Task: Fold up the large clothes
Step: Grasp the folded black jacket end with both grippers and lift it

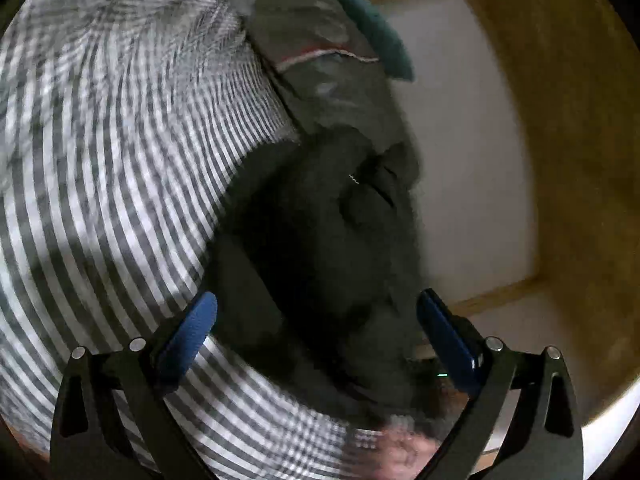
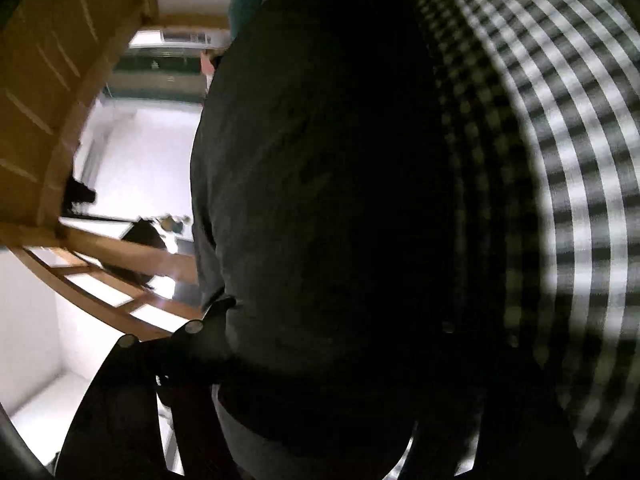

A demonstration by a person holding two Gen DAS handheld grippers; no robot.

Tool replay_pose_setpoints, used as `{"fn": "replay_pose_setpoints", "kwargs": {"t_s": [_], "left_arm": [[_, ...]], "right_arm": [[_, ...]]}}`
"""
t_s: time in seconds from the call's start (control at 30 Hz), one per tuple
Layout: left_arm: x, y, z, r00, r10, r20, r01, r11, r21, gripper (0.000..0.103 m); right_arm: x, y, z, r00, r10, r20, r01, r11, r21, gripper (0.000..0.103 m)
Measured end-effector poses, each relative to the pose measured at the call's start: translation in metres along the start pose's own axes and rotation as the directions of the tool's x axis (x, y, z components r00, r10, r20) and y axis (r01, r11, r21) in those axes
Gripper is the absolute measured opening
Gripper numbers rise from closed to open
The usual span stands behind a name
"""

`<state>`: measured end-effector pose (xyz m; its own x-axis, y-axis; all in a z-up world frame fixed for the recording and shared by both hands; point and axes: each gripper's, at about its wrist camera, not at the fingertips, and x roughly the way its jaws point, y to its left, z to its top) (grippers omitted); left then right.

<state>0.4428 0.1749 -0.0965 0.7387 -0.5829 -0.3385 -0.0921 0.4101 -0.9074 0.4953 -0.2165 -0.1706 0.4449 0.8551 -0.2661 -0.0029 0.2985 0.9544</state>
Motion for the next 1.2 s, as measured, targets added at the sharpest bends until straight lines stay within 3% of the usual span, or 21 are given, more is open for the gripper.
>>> {"fn": "replay_pose_setpoints", "kwargs": {"t_s": [0.07,0.17,0.27,0.4,0.5,0.63,0.73,0.8,0.87,0.93,0.97,1.0,1.03,1.1,1.17,1.2], "left_arm": [[0.005,0.011,-0.026,0.998,-0.065,0.003,0.065,0.993,-0.099,0.098],[0.014,0.023,-0.049,0.999,-0.044,-0.006,0.042,0.980,-0.194,0.098],[0.022,0.036,-0.059,0.996,-0.083,-0.027,0.072,0.954,-0.292,0.098],[0.035,0.037,-0.057,0.981,-0.195,0.017,0.191,0.933,-0.306,0.098],[0.035,0.035,-0.056,0.977,-0.210,0.038,0.212,0.938,-0.275,0.098],[0.031,0.038,-0.054,0.961,-0.273,0.033,0.272,0.923,-0.273,0.097],[0.021,0.047,-0.062,0.934,-0.345,0.090,0.356,0.884,-0.303,0.097],[0.021,0.044,-0.062,0.934,-0.351,0.063,0.356,0.900,-0.253,0.097],[0.026,0.030,-0.059,0.954,-0.299,0.018,0.299,0.943,-0.149,0.097],[0.038,0.014,-0.055,0.975,-0.221,-0.026,0.220,0.975,-0.039,0.097],[0.048,0.007,-0.051,0.990,-0.122,-0.068,0.123,0.992,0.009,0.098],[0.057,0.004,-0.046,0.993,-0.072,-0.094,0.073,0.997,0.015,0.098],[0.060,0.004,-0.044,0.993,-0.066,-0.096,0.067,0.998,0.004,0.098],[0.061,0.002,-0.044,0.993,-0.077,-0.087,0.079,0.997,0.017,0.085],[0.048,-0.002,-0.047,0.990,-0.104,-0.100,0.107,0.994,0.024,0.060],[0.041,-0.006,-0.049,0.988,-0.121,-0.098,0.124,0.992,0.030,0.057]], "right_arm": [[-0.007,-0.002,-0.008,1.000,0.026,0.013,-0.027,0.999,0.029,0.062],[-0.014,-0.001,-0.020,0.998,0.048,0.029,-0.050,0.997,0.065,0.061],[-0.020,0.005,-0.026,0.999,0.027,0.017,-0.028,0.998,0.057,0.061],[-0.022,0.014,-0.043,1.000,-0.002,0.010,0.002,0.999,0.043,0.061],[-0.031,0.014,-0.050,1.000,-0.010,0.008,0.010,0.999,0.035,0.061],[-0.036,0.011,-0.059,1.000,-0.015,0.008,0.015,0.999,0.042,0.061],[-0.038,0.007,-0.060,1.000,-0.013,0.005,0.013,0.999,0.049,0.061],[-0.039,0.003,-0.061,1.000,-0.014,-0.001,0.014,0.999,0.047,0.061],[-0.039,0.003,-0.062,1.000,-0.025,-0.007,0.025,0.999,0.031,0.061],[-0.036,0.007,-0.063,0.999,-0.042,-0.015,0.042,0.999,0.005,0.061],[-0.035,0.006,-0.064,0.999,-0.048,-0.017,0.048,0.999,0.002,0.061],[-0.034,0.006,-0.065,0.998,-0.053,-0.017,0.053,0.999,0.001,0.061],[-0.033,0.005,-0.066,0.999,-0.047,-0.011,0.047,0.999,0.005,0.061],[-0.034,0.005,-0.066,0.999,-0.034,0.008,0.034,0.999,0.019,0.061],[-0.039,0.018,-0.069,0.998,-0.051,0.027,0.051,0.999,-0.012,0.059],[-0.045,0.032,-0.073,0.998,-0.058,0.030,0.060,0.996,-0.060,0.059]]}}
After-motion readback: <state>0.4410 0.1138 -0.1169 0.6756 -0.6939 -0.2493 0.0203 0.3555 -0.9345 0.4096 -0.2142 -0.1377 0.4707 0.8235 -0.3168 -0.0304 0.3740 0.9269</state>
